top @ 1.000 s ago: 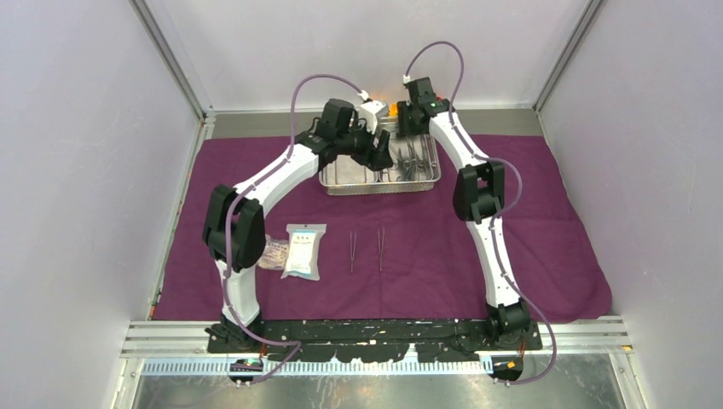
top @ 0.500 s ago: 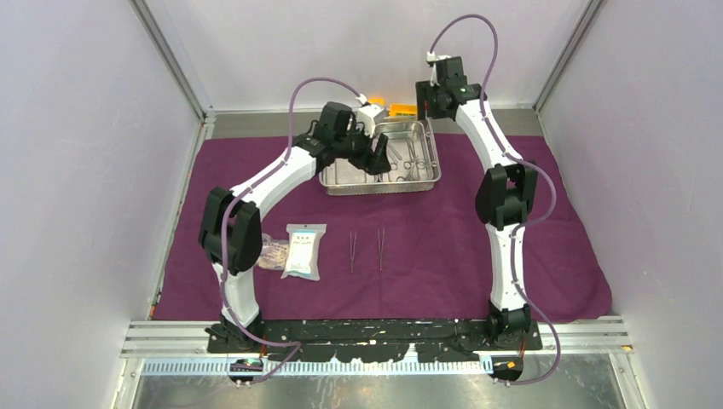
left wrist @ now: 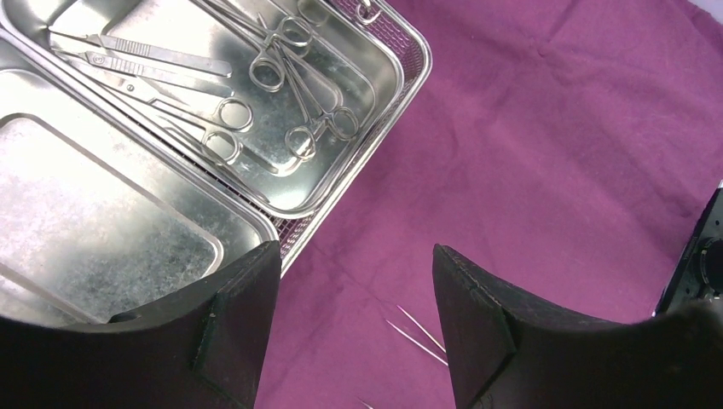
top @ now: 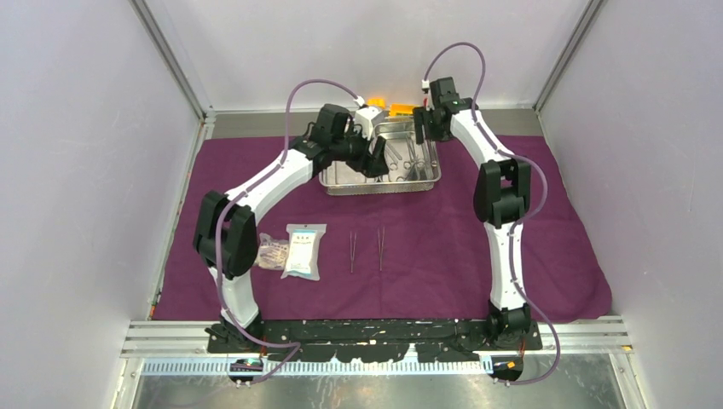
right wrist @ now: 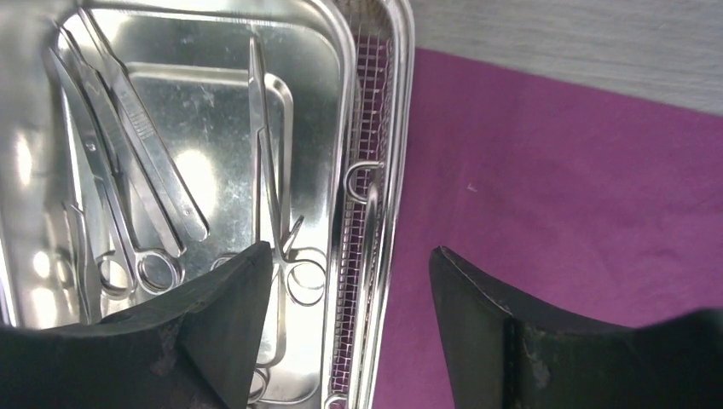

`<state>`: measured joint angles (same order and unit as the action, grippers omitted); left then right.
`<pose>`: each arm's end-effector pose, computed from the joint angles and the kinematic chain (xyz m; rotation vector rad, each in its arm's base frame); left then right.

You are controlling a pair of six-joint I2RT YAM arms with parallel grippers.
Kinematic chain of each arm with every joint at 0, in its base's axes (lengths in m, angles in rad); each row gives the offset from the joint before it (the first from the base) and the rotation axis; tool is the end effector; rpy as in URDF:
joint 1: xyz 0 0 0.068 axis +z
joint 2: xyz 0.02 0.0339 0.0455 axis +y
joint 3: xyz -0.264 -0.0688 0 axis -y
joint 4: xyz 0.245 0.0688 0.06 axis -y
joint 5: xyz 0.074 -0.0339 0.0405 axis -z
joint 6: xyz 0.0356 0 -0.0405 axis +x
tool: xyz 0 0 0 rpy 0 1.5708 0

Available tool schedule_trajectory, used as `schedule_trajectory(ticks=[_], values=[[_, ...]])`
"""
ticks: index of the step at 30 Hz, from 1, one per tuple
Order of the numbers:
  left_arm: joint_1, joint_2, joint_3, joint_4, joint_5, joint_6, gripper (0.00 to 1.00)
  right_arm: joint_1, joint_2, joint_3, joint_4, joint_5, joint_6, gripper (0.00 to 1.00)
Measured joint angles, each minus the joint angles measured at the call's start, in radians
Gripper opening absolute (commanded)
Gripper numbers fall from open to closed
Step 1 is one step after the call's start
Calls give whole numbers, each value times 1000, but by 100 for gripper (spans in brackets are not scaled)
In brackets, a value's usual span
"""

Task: Open and lay out the surgical kit
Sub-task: Move the container from the surgical kit.

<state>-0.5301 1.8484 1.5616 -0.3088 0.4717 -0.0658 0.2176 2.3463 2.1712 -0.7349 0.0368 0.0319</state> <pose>0.3644 -0.2323 0.2963 0.7786 2.0754 -0.8475 0.5117 0.1118 0.2319 -0.2144 2.4716 0.0606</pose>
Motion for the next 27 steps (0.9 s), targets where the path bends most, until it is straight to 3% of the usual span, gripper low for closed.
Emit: schedule_trajectory(ticks=[3,9,16,27], values=[[0,-7,-6,3,0,0,67,2,10,-23,1,-9,4,64],[0,-9,-21,3,0,-2,68,2,29,-57,-1,-13,5,31],[0,-9,-22,3,1,-3,68,-39,28,-69,11,-82,76,2],[0,-9,-22,3,2,-1,68,-101,-39,-175,34,-122,83,0]])
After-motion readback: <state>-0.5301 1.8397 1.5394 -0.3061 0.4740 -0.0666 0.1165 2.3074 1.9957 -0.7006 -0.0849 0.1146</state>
